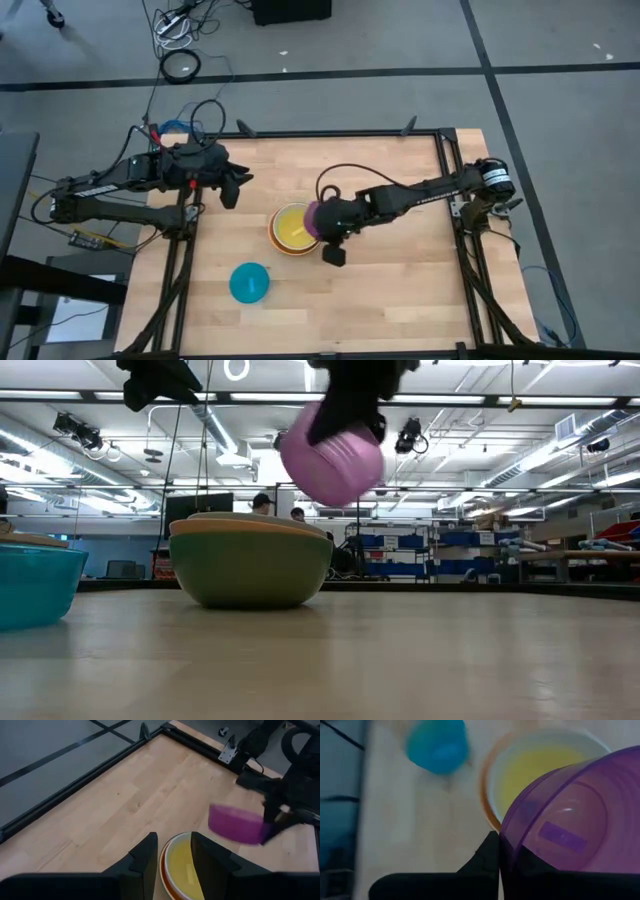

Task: Nest bowls inside each other
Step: Stack the violet bowl on top of the yellow bowl

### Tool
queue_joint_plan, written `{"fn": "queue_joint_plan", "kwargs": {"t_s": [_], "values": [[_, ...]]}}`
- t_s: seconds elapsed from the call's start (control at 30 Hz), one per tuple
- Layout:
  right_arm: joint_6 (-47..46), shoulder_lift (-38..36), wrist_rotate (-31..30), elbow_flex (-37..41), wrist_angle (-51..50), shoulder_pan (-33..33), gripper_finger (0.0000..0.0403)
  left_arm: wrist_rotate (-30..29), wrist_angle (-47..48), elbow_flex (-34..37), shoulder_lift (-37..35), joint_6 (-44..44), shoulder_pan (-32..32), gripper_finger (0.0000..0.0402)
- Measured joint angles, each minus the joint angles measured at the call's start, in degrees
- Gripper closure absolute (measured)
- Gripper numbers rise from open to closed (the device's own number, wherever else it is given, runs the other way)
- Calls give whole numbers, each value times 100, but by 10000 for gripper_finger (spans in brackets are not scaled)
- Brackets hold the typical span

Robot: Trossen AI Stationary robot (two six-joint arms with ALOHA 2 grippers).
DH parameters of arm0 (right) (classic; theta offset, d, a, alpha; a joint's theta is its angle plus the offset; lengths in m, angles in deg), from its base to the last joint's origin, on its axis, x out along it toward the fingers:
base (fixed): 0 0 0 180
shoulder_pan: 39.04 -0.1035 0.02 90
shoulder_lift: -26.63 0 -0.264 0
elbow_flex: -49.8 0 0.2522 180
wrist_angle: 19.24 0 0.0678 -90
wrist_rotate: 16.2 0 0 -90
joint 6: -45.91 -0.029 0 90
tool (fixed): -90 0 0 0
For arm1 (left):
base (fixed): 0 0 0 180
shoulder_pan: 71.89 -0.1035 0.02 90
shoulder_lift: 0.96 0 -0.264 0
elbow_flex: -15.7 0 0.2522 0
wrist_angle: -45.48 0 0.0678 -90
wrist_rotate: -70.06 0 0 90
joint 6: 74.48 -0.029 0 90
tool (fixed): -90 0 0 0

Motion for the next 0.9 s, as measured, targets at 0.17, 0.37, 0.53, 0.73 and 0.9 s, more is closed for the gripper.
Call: {"fn": "queue_joint_plan", "kwargs": {"t_s": [0.17, 0.37, 0.53, 0.73, 0.9], "values": [[250, 3, 142, 0, 673, 104, 403, 0, -35, 0, 0, -4, 0, 275], [427, 507, 494, -7, 1524, 240, 403, -56, -34, 0, 41, -13, 0, 275], [523, 954, 398, 4, 1580, 323, 403, -87, -5, 0, 74, -17, 0, 275], [575, 1045, 386, 2, 1656, 350, 367, -87, 5, 0, 72, -31, 0, 275], [423, 1037, 400, -2, 1565, 346, 300, -88, 2, 0, 72, -65, 0, 275]]}}
